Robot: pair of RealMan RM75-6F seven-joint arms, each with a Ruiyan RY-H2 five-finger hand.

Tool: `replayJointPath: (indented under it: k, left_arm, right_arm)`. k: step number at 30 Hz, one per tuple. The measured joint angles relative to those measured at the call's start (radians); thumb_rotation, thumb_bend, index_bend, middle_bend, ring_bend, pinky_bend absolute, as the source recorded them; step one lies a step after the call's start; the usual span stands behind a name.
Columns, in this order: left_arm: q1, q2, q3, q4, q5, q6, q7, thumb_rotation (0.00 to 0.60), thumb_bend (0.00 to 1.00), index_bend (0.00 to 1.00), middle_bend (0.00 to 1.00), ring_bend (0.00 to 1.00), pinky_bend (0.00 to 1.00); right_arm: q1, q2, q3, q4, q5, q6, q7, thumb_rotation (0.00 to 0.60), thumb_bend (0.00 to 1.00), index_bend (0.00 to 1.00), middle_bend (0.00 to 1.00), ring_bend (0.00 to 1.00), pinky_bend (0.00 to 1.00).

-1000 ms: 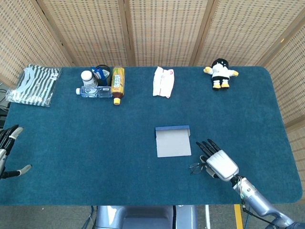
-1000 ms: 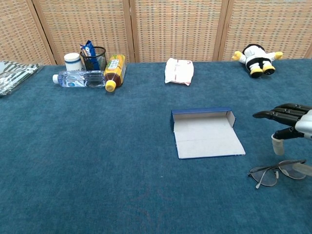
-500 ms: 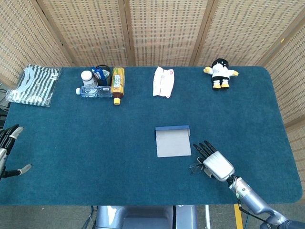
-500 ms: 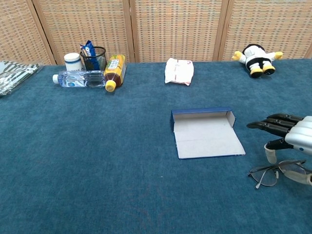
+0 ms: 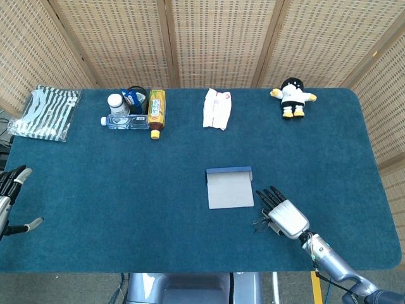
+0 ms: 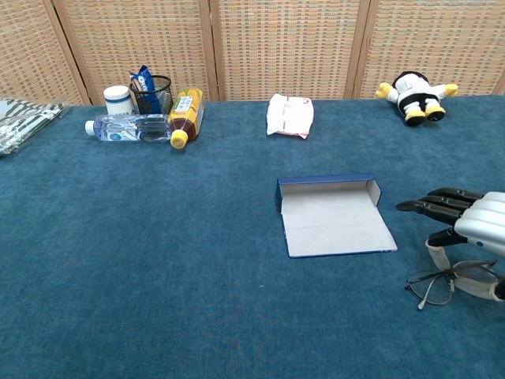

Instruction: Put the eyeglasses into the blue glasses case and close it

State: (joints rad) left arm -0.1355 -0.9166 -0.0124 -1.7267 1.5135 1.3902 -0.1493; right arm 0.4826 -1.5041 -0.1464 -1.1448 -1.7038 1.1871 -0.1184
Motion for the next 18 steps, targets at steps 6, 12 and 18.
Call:
replayJointPath:
  k: [6, 12, 18]
  left_arm:
    - [0.000, 0.000, 0.000, 0.000, 0.000, -0.001, -0.001, 0.600, 0.00, 0.00, 0.00, 0.00, 0.00]
    - [-0.001, 0.000, 0.001, 0.000, 0.001, -0.001, 0.000, 0.600, 0.00, 0.00, 0.00, 0.00, 0.00]
    - [0.000, 0.000, 0.001, 0.000, 0.002, 0.001, -0.002, 0.600, 0.00, 0.00, 0.00, 0.00, 0.00]
  right_arm:
    - [-0.002, -0.004, 0.006, 0.006, 0.004, -0.013, -0.001, 0.600, 0.46, 0.55, 0.01, 0.00, 0.00]
    - [-0.005, -0.006, 0.010, 0.010, -0.002, -0.008, 0.003, 0.600, 0.54, 0.59, 0.03, 0.00, 0.00]
    - [-0.007, -0.007, 0.013, 0.008, -0.009, -0.003, -0.003, 0.600, 0.57, 0.60, 0.03, 0.00, 0.00]
